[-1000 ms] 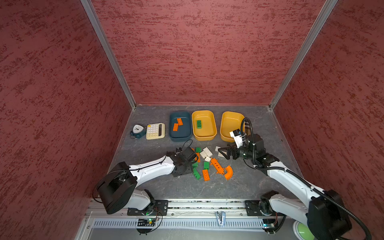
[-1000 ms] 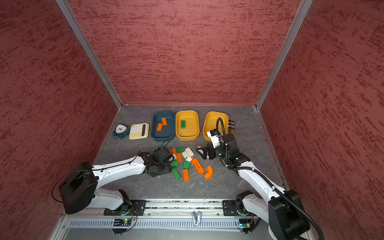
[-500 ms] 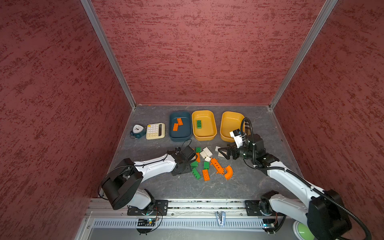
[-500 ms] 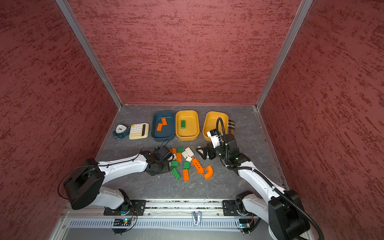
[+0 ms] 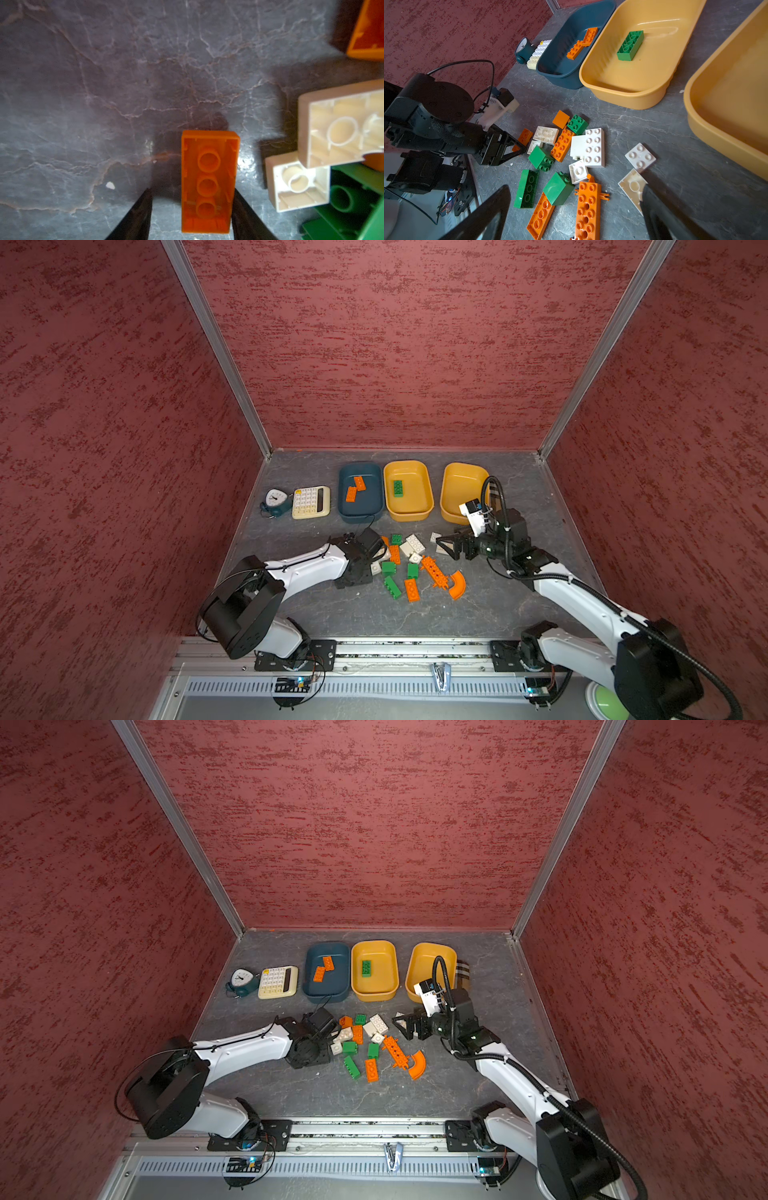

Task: Sort the legos into containers by color
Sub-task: Move the lego to the center of the table, then pick up the lego from the center of the table.

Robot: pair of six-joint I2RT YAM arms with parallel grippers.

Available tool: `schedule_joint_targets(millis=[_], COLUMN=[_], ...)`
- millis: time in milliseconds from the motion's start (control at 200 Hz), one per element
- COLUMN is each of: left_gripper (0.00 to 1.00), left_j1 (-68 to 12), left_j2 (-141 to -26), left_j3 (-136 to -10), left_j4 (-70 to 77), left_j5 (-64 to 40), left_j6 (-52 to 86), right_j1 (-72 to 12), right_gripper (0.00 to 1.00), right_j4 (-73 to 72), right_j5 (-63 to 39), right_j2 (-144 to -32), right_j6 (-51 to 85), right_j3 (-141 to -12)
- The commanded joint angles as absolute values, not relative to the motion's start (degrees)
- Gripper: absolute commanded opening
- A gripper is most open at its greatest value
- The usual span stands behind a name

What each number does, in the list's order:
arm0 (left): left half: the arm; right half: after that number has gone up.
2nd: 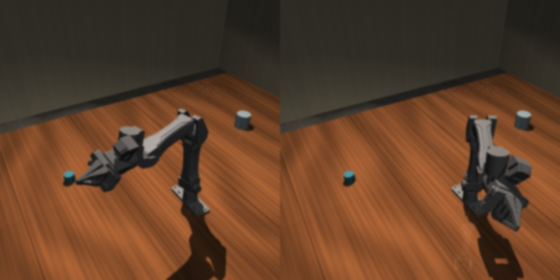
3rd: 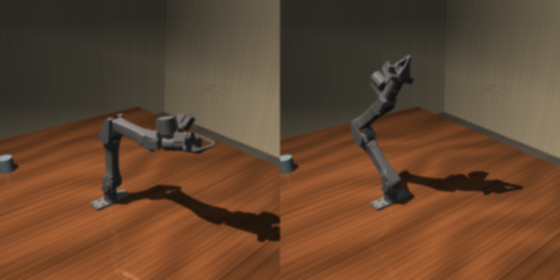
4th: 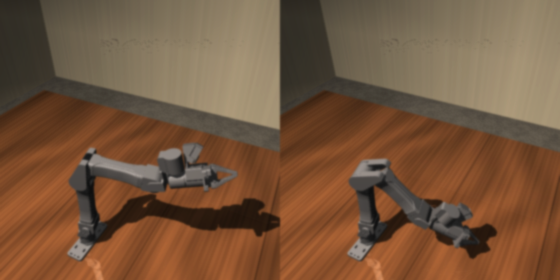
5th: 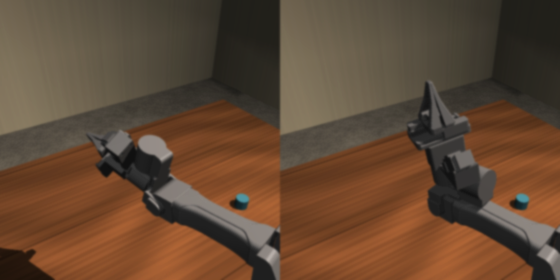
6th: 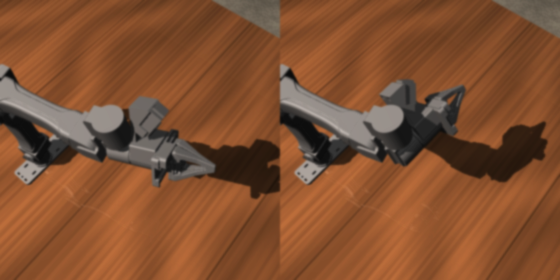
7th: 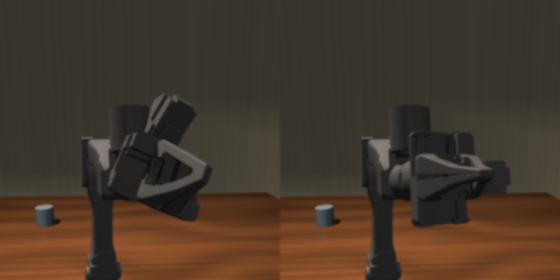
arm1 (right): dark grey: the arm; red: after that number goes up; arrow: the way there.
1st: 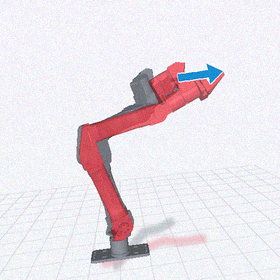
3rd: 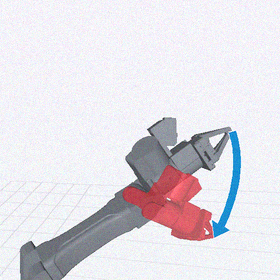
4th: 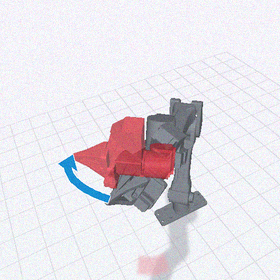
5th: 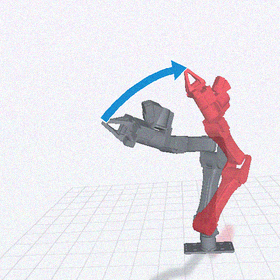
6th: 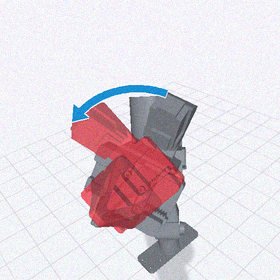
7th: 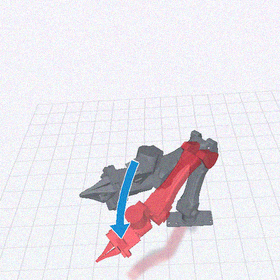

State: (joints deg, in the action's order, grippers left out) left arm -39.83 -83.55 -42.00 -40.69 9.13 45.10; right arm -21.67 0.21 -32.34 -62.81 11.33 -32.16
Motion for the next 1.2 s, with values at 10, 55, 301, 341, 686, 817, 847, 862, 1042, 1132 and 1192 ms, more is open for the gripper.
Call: schedule_joint_targets(millis=[10,55,301,341,686,817,847,862,1042,1132,1192], left_gripper=[0.54,0.53,0.46,0.43,0.30,0.30,0.30,0.30,0.30,0.30,0.30], left_j1=[-38.9,-38.7,-36.9,-36.7,-36.1,-34.8,-34.3,-34.0,-28.2,-25.3,-23.7], left_j2=[-84.8,-85.1,-86.2,-86.0,-83.0,-81.5,-81.5,-81.6,-85.1,-88.5,-91.7], left_j3=[-43.4,-43.6,-43.6,-43.8,-48.4,-53.3,-54.8,-55.6,-64.9,-70.3,-74.2], left_j4=[-39.3,-39.2,-37.9,-37.9,-42.9,-45.7,-46.2,-46.5,-46.5,-45.4,-44.8], left_j5=[9.1,9.1,8.7,8.8,8.6,7.7,7.4,7.3,6.8,6.0,5.3], left_j6=[42.4,41.9,40.1,39.8,36.9,33.9,32.9,32.3,24.7,21.1,18.9], right_j1=[-22.1,-22.1,-22.1,-22.1,-22.1,-22.1,-22.1,-22.1,-22.1,-22.1,-22.1], right_gripper=[0.99,0.99,0.99,0.99,0.99,0.99,0.99,0.99,0.99,0.99,0.99], right_j4=[-1.2,-1.1,-1.1,-1.1,-1.0,-1.0,-1.0,-1.0,-1.6,-1.8,-1.8], right_j5=[-32.3,-32.2,-32.0,-32.0,-31.5,-31.4,-31.4,-31.4,-31.4,-31.5,-31.4], right_j2=[-62.7,-62.7,-63.0,-63.0,-62.8,-62.5,-62.5,-62.5,-63.2,-63.7,-64.0], right_j6=[10.1,10.1,9.9,9.9,9.6,9.5,9.5,9.5,9.3,9.3,9.2], right_j3=[-31.5,-31.5,-31.6,-31.5,-32.0,-32.4,-32.6,-32.6,-33.8,-34.6,-35.2])
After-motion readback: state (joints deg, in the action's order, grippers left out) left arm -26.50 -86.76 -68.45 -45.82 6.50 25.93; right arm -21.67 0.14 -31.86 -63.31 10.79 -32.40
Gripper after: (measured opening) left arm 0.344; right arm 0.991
